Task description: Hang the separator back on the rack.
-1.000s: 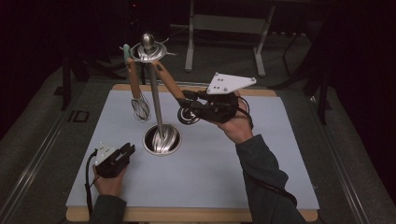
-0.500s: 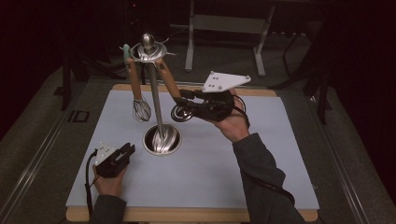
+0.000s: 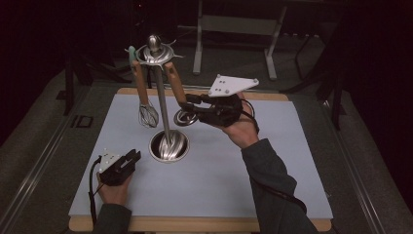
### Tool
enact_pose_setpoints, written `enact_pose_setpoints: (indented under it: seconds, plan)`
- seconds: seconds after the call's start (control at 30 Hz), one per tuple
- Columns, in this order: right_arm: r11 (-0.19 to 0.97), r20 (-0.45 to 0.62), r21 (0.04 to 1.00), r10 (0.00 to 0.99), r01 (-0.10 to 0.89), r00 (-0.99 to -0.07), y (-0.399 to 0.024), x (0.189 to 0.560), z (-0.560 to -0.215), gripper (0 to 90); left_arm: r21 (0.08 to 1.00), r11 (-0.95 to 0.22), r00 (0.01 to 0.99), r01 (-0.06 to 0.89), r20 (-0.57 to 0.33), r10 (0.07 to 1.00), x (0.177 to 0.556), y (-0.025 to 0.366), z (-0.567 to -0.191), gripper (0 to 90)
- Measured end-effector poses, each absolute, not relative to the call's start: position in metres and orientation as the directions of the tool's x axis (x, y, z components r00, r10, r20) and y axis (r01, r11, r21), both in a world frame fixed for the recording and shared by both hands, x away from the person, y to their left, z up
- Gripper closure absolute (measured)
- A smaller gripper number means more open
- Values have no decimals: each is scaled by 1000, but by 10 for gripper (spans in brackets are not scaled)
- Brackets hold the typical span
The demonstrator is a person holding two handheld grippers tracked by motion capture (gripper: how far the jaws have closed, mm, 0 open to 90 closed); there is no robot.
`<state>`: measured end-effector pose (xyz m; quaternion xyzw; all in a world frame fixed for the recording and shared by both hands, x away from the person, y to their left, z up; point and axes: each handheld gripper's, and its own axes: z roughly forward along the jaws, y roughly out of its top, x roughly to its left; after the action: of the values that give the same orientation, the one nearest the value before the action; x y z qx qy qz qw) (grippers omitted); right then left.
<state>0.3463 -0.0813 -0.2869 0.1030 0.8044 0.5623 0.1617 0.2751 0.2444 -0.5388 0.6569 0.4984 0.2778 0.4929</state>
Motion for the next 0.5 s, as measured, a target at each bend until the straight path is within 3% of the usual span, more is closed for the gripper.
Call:
enact_pose_setpoints:
  seconds: [0.5]
  plan:
    - [362,-143,932,336,-12,-931,-70,348,-288,710,924,-15,349,381,-129,928,275,245,-539,738]
